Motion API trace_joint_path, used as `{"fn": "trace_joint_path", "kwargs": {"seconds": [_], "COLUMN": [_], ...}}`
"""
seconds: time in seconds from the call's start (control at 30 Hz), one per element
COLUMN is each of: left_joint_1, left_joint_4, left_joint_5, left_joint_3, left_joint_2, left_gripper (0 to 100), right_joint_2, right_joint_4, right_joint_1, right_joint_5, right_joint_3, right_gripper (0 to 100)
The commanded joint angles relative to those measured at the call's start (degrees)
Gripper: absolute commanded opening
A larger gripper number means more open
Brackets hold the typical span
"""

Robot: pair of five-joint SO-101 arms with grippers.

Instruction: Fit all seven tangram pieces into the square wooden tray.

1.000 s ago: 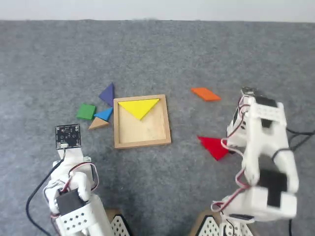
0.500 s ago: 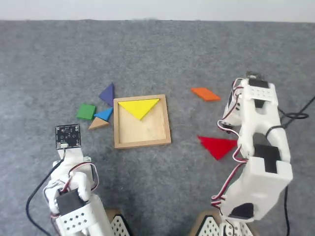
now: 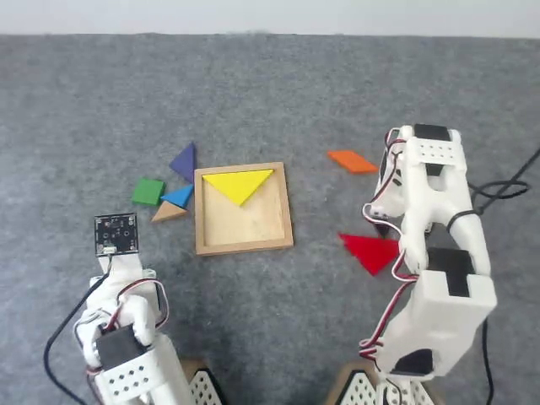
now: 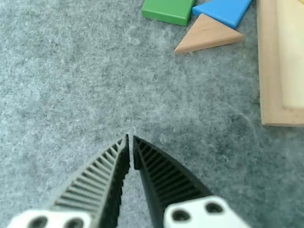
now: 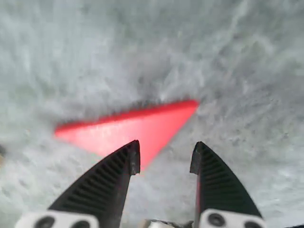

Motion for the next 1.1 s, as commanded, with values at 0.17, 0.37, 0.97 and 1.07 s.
{"fn": "trace_joint_path", "kwargs": {"seconds": [0.17,0.37,0.97,1.07], "left_joint_1": [-0.44,-0.26,7.65,7.65], "left_joint_4": [0.18,0.18,0.18,0.18], "left_joint_5": [-0.09,-0.09,-0.18,-0.26], "left_joint_3": [-0.66,-0.66,-0.66,-0.66], "left_joint_2": [-1.05,-1.05,-1.05,-1.05], "left_gripper": [1,1,2,2], "right_joint_2": [-8.84,-20.97,-19.03,-18.33], "right_joint_4": [1.98,-4.44,-42.15,-43.12], "right_joint_1": [1.27,1.01,5.05,4.35], "right_joint_5": [17.67,21.89,26.02,25.93], "right_joint_3": [7.74,22.51,37.01,34.29], "right_gripper": [4.1,0.8,0.7,0.7]}}
